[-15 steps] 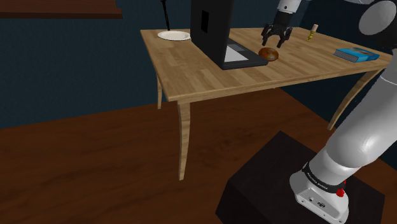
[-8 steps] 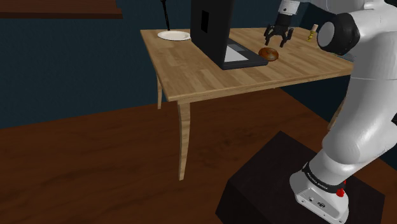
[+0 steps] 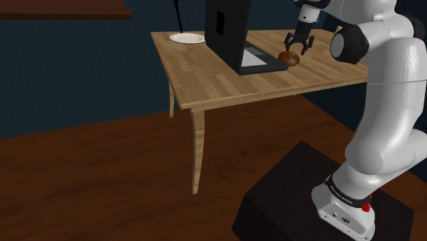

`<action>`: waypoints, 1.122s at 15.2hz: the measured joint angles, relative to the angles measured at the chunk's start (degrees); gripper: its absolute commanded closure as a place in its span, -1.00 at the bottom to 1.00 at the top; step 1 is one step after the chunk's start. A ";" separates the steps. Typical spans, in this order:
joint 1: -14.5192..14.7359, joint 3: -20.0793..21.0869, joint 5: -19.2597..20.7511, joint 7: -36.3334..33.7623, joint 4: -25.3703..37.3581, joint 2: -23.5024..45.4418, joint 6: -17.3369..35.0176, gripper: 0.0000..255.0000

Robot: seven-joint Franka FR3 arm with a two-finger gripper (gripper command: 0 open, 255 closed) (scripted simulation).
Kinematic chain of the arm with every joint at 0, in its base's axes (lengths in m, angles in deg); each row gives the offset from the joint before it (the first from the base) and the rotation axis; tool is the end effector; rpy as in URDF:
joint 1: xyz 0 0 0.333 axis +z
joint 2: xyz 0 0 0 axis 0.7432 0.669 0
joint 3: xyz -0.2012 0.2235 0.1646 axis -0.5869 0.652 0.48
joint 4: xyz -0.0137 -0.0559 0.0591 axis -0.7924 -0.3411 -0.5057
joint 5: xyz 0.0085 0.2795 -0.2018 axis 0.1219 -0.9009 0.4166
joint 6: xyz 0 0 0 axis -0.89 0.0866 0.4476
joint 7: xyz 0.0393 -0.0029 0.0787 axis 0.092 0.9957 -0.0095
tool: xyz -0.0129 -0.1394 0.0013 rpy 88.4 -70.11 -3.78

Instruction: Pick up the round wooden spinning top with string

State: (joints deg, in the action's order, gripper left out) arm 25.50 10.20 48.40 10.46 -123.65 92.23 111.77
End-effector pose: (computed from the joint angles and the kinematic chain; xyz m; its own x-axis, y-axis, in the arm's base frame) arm 0.5192 -0.3927 0.5254 0.7611 -0.6434 -0.0818 -0.6478 -0.7604 -0.0466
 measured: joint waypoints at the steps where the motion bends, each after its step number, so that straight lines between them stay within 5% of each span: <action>1: 0.16 -0.01 0.08 0.07 -0.92 -0.05 0.66 -1.00; 3: 0.50 -0.10 0.29 0.27 -2.94 -0.56 1.97 -1.00; 4: 0.60 -0.10 0.33 0.27 -3.39 -0.65 2.32 1.00; 17: 0.14 -0.03 0.12 0.06 -0.94 -0.02 0.52 1.00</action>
State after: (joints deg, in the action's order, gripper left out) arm 25.65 10.16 48.53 10.52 -124.59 92.21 112.29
